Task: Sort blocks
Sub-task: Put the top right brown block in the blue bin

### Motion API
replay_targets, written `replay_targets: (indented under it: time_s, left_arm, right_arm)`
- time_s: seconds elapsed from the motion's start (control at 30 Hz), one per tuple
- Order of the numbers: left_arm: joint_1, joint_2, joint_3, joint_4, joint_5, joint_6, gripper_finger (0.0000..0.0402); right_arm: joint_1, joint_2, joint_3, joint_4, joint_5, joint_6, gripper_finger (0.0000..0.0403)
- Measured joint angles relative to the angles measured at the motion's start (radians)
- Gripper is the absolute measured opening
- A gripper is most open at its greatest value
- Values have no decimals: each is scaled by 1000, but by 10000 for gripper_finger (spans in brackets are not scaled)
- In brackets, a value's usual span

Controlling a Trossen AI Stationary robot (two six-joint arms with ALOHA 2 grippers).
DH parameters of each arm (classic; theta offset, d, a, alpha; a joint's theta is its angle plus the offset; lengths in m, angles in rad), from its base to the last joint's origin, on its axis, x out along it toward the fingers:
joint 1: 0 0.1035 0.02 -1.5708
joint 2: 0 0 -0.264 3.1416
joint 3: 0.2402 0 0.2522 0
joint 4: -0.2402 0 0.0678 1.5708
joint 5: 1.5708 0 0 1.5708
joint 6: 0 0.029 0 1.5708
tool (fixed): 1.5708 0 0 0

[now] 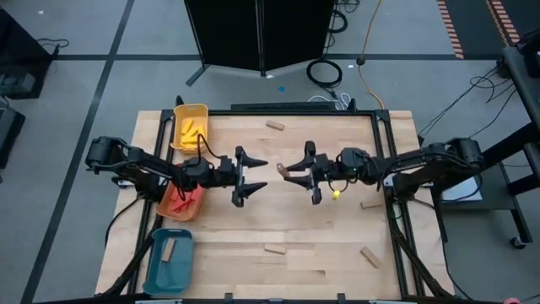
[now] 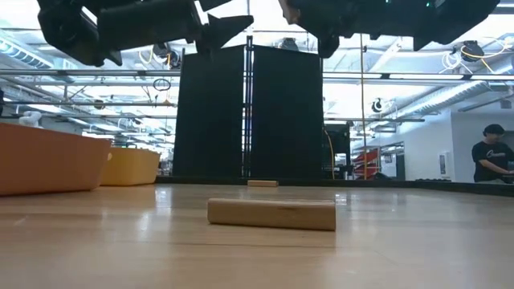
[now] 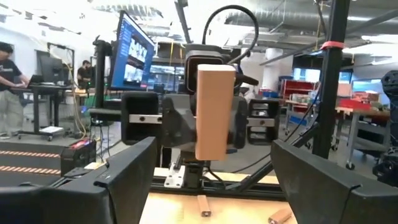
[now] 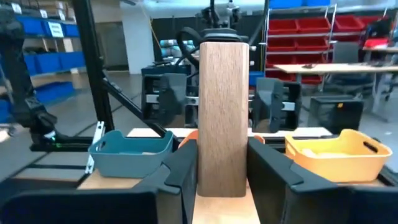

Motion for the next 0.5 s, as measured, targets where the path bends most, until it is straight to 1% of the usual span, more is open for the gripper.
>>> replay_targets:
  time_s: [0.13,0.23,0.43,0.5]
  left_arm:
    - [-3,0,12,-1,62,-4,313]
    - [-10,0,30,-11,103,-6,313]
    - [-22,51,63,-17,103,0,313]
    - [-22,72,81,-14,83,-1,313]
  right_arm:
    - [36,24,0,16,58,-42,106]
    - [52,68,0,72,66,-47,107]
    - [65,99,0,129,65,-71,108]
    - [64,102,0,141,66,-71,109]
